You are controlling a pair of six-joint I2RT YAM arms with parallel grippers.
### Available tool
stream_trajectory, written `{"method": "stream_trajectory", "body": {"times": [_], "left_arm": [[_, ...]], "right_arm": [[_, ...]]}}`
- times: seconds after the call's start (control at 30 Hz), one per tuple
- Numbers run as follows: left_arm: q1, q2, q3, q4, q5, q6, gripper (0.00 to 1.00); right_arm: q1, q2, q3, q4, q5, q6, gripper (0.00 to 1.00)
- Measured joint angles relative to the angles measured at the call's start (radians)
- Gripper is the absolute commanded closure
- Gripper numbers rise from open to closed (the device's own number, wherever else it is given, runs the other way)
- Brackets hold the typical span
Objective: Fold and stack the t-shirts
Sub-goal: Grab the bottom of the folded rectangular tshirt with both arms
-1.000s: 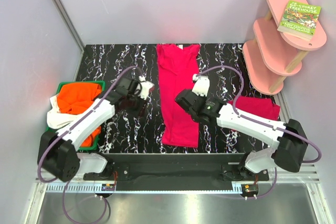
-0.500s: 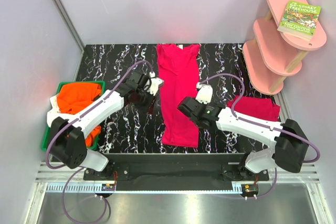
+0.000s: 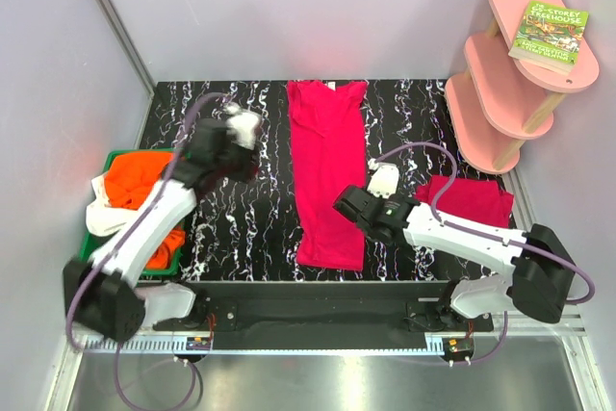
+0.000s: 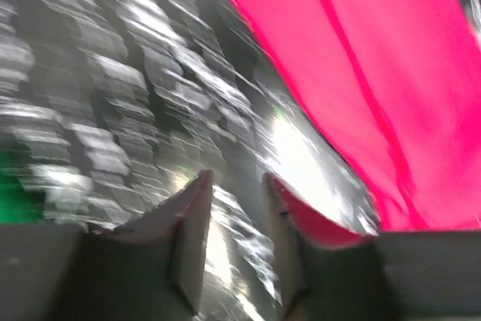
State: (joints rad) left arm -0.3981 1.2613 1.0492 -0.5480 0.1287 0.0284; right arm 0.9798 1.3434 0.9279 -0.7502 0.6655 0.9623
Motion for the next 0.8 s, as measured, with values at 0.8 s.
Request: {"method": "stream_trajectory", "body": {"times": [0.8], "left_arm": [[0.46,0.061,-0.794,1.407,0.006,0.004,0.01]], "right_arm": [[0.0,0.018,0.192,-0.117,0.036,-0.054,0.6]]}}
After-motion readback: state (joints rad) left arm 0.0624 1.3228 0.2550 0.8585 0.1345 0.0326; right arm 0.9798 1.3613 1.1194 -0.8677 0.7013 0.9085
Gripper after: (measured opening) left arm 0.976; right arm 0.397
